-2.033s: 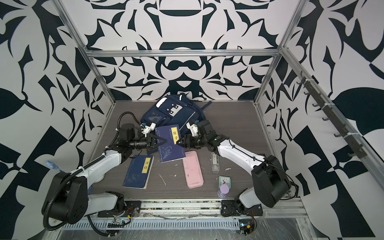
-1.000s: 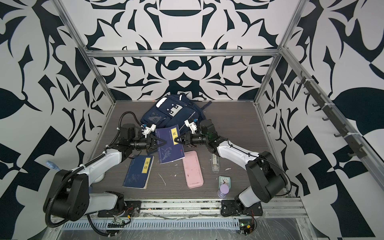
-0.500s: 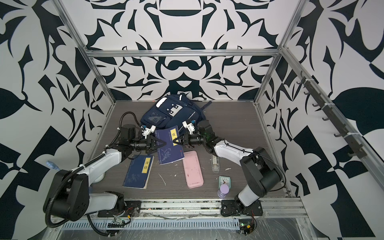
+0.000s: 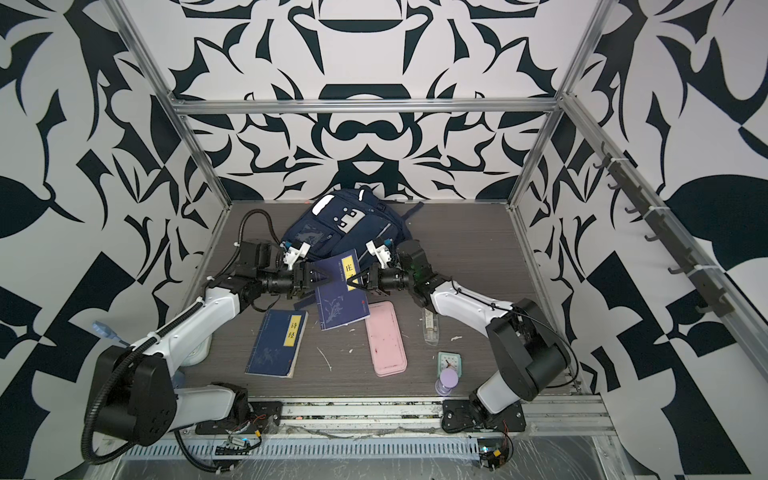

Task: Pack books, pencil case, and school supplies into a backpack
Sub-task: Pass the book.

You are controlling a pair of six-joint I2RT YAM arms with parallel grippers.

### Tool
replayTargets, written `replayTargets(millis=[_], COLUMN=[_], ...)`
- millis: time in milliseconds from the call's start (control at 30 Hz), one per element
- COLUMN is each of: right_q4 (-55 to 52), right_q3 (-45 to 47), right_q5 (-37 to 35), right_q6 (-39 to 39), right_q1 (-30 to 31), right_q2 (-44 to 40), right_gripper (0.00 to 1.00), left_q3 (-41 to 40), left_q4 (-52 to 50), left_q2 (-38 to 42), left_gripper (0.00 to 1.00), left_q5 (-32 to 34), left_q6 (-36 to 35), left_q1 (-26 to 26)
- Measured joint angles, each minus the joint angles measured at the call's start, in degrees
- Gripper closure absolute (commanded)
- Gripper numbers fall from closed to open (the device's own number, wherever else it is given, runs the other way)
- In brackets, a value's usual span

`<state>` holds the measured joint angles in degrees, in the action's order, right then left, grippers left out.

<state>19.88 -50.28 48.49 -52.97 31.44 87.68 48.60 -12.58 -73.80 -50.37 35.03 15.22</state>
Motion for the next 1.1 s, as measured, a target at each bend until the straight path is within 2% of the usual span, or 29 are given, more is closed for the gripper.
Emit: replayTargets(millis=[233,467,700,867,1100], right_q4=[-6.54,-12.46,-16.24,-17.42,-19.37], right_q3=[0.0,0.0,0.0,0.0,0.0], right_q5=[-2.69,-5.09,-6.95,-7.21,-7.08], right_q6=[2.89,4.79,5.33,5.35,5.4], right_q1=[-6.82,-12.94,-17.49,-20.39,-23.32], right_q2=[-3.76,-5.7,-7.98,-9.79,-9.9], right_gripper=[1.0,1.0,1.0,1.0,1.0], left_q3=[5.95,9.84,15.63,21.07,29.86], left_q4=[-8.85,-14.43,-16.48,-17.29,-19.26], left_q2=[1.84,1.64,-3.58,-8.17,-15.61], left_gripper=[0.23,0.23,0.23,0.23,0.22], left_q5=[6.4,14.84,20.81,25.07,30.75], left_q6=[-5.07,-7.06,-7.43,-7.45,-8.24], left_q1=[-0.11,-0.11,0.13,2.29,8.79])
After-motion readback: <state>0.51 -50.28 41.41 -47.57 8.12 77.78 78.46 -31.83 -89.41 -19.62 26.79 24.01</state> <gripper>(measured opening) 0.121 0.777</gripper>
